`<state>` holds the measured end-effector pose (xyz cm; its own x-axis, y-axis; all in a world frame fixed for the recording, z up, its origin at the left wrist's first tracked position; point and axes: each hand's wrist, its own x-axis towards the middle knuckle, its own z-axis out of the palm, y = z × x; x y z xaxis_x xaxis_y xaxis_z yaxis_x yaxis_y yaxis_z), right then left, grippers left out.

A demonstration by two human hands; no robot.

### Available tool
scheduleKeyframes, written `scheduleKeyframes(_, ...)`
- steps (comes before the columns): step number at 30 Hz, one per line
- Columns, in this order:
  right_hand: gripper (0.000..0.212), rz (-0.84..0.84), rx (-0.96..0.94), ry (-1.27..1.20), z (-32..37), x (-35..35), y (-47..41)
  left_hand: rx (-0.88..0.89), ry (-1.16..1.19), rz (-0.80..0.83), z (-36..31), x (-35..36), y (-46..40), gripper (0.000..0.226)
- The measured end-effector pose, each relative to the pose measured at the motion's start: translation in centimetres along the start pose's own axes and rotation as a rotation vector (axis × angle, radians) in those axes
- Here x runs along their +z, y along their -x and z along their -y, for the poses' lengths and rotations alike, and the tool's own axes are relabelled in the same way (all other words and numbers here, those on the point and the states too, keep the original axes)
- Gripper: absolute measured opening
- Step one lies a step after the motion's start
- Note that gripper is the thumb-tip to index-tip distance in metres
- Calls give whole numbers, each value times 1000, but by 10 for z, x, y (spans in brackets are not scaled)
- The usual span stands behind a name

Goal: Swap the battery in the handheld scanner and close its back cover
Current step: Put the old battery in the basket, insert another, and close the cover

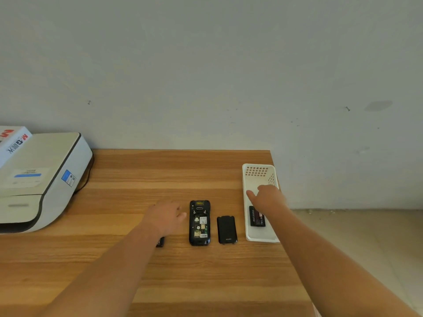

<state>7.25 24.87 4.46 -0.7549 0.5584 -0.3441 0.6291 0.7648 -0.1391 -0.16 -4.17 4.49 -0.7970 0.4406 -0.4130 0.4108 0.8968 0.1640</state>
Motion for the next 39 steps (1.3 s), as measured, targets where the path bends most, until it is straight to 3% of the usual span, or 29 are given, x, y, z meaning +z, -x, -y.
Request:
scheduleKeyframes(8,68,47,-365,113,67,-14,29,-16,63,-17,27,-10,-2,42)
scheduleKeyframes(13,65,92,-444,148,98,8,35,-53,56,-9,55,-8,4,35)
scheduleKeyframes(21,48,165,-452,135,118,40,31,-108,51,19,91,6,17,36)
scheduleKeyframes(30,54,208,-425,120,121,59,30,-97,71,65,102,20,13,28)
scheduleKeyframes(39,47,221,-399,132,99,64,33,47,-61,130,96,49,3,59)
